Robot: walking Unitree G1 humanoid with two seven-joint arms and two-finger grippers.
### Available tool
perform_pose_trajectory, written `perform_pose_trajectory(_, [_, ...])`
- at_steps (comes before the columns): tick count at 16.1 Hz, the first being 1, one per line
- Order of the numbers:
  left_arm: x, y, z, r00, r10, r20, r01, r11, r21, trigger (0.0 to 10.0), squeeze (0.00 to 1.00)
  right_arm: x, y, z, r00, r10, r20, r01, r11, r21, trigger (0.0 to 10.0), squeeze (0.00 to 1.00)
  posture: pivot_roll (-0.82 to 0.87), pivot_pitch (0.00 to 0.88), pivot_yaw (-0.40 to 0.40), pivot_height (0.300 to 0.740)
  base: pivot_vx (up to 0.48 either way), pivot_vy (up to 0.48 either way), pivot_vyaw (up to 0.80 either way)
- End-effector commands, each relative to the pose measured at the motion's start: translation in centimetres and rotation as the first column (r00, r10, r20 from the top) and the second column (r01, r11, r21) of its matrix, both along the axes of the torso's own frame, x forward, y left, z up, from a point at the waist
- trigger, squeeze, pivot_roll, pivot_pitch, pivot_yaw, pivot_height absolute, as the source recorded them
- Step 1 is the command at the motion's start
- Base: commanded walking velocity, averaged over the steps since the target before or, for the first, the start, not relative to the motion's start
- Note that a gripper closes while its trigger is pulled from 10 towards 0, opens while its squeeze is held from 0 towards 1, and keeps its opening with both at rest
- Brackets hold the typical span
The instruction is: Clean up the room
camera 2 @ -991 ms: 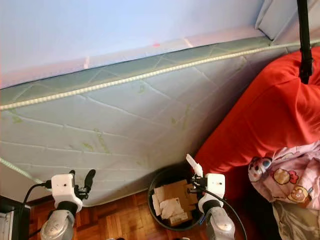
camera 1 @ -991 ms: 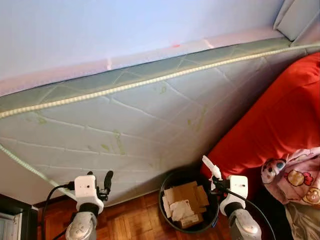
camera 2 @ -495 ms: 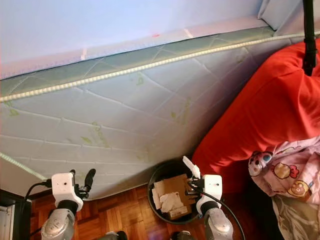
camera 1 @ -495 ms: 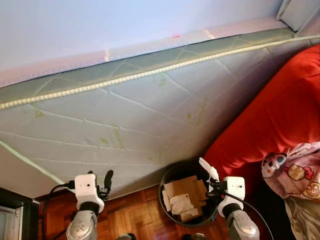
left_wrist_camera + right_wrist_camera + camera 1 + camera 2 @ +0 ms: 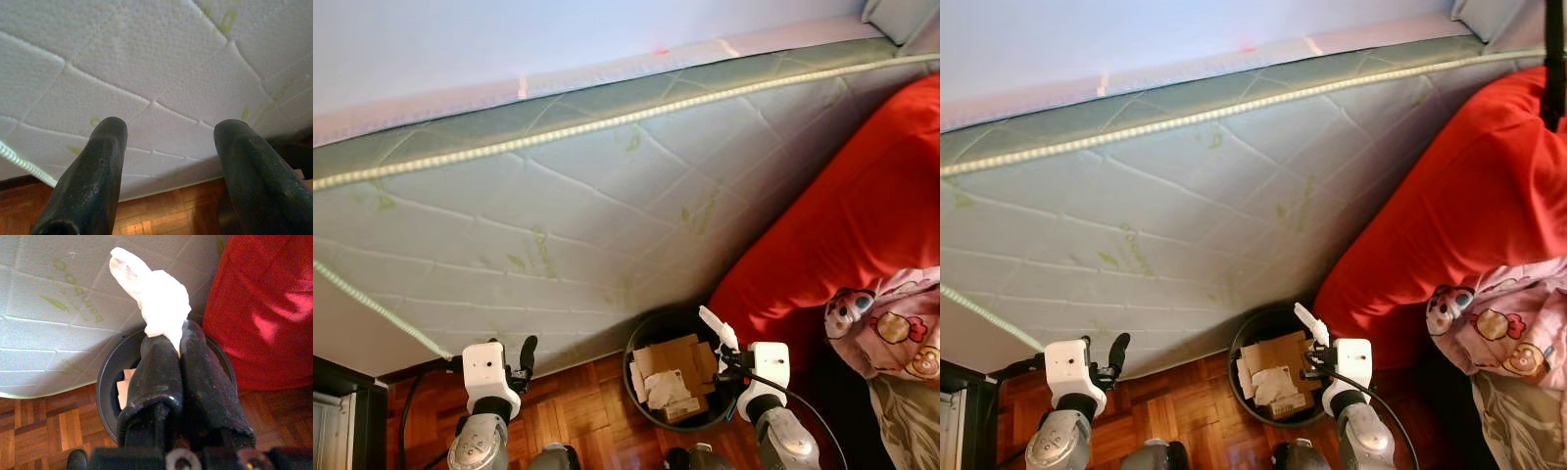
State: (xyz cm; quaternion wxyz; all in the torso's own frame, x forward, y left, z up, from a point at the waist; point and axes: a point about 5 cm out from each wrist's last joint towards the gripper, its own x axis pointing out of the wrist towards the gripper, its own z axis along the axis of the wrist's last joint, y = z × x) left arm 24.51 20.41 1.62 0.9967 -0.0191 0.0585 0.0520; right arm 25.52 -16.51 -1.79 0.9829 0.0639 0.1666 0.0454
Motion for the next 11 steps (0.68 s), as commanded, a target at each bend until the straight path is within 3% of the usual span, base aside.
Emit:
perform_pose_trajectory(1, [-0.72,0.27,-0.72,0.999,0.025,-0.036,-0.025,1.000,-0.015,10.0,0.00,-0.48,-0.01,-0.45,1.000,-0.003,-0.023,0.003,1.000,0.002,10.0,0.00,0.02,0.235,-0.030,0.675,0.000,0.000,0.00])
perform_pose_trajectory(11, [-0.56,0.28,-0.71,0.999,0.022,-0.045,-0.023,1.000,-0.016,10.0,0.00,-0.43,0.35,-0.64,0.999,0.021,-0.047,-0.022,1.000,-0.008,10.0,0.00,0.02,0.213,-0.030,0.666,0.000,0.000,0.00])
